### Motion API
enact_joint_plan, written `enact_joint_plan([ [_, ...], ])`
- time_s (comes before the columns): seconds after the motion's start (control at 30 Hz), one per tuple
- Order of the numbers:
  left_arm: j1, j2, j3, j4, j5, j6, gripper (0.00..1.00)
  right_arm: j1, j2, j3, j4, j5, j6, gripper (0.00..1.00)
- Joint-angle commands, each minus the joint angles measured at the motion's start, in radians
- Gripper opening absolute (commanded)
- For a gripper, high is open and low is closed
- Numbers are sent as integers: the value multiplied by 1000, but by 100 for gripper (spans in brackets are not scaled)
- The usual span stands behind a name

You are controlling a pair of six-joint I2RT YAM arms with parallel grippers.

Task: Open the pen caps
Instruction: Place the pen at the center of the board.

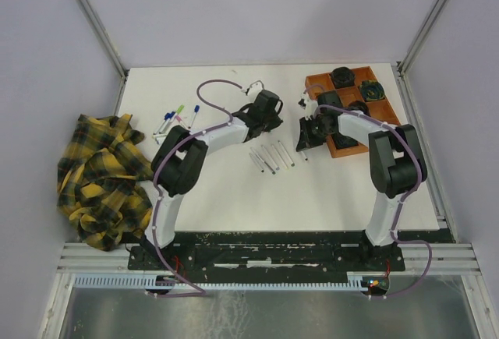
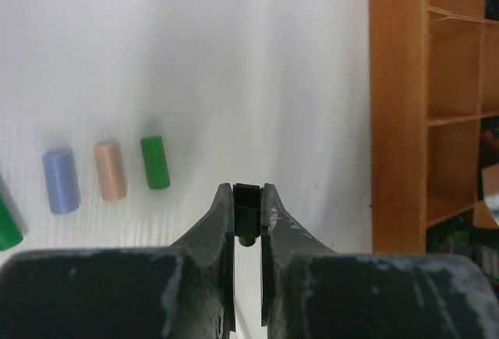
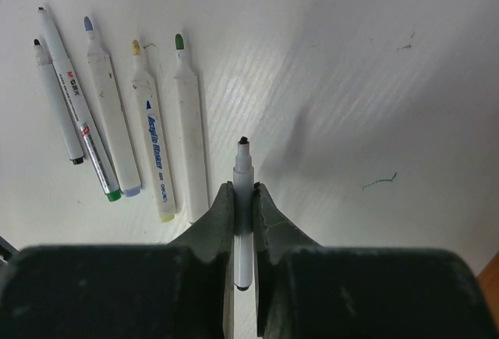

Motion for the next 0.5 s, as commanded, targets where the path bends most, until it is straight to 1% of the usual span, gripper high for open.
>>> enact_joint_plan([
  [0.0,4,90,148,-115,-39,27,3,7,41,47,51,-32,45,13],
  [0.13,4,154,216,-151,-40,33,3,20,61,48,62,-39,49,16],
  [0.23,5,187,246,-164,-47,35,6,32,60,47,72,-35,47,19],
  [0.33,5,209,265,-174,-51,34,11,41,59,49,72,-32,47,22],
  [0.47,6,217,281,-183,-57,35,23,41,65,61,58,-8,54,29],
])
